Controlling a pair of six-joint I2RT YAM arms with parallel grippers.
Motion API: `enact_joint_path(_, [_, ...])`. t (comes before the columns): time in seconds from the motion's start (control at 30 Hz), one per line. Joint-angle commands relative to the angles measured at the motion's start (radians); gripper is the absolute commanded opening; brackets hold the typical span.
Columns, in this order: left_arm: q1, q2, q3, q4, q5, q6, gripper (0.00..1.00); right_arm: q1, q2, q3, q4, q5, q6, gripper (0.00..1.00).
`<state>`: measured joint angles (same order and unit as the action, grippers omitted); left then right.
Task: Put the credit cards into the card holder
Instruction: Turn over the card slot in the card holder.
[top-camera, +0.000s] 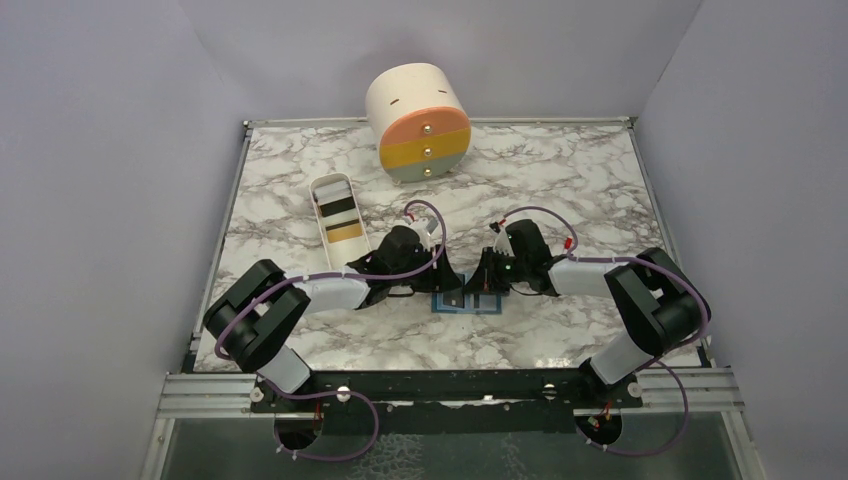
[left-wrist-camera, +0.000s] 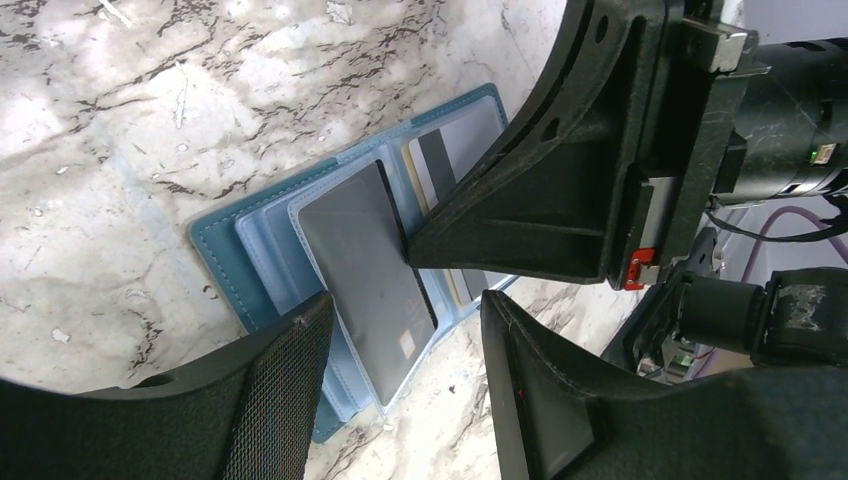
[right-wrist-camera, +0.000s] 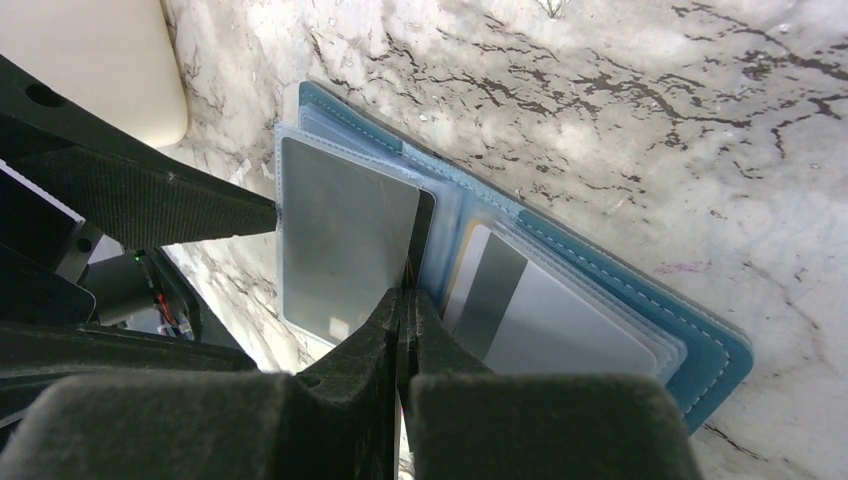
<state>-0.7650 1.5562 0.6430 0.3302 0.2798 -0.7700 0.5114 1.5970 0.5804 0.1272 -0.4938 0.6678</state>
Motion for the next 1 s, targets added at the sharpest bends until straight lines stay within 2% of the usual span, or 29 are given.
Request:
enact_joint_path(0.0, [-0.002,0.008,0.007,0.082,0.083,-0.04,0.58,0.006,0.044,-0.029,-0.026,0.073,-0.034,0.01])
enact_joint_path(0.47, [-0.036,0.013,0.016,0.189,0.159,-0.149,0.58,0.006,0.024,-0.065,0.139,0.028,-0.017,0.03])
enact_joint_path(0.73, [-0.043,0.036,0.051,0.213,0.195,-0.17,0.58,0.006,-0.087,-0.059,0.069,0.099,-0.05,0.06])
enact_joint_path(0.97, [-0.045,0.059,0.044,0.213,0.194,-0.166,0.58,0.005,-0.186,-0.037,-0.077,0.233,-0.092,0.11])
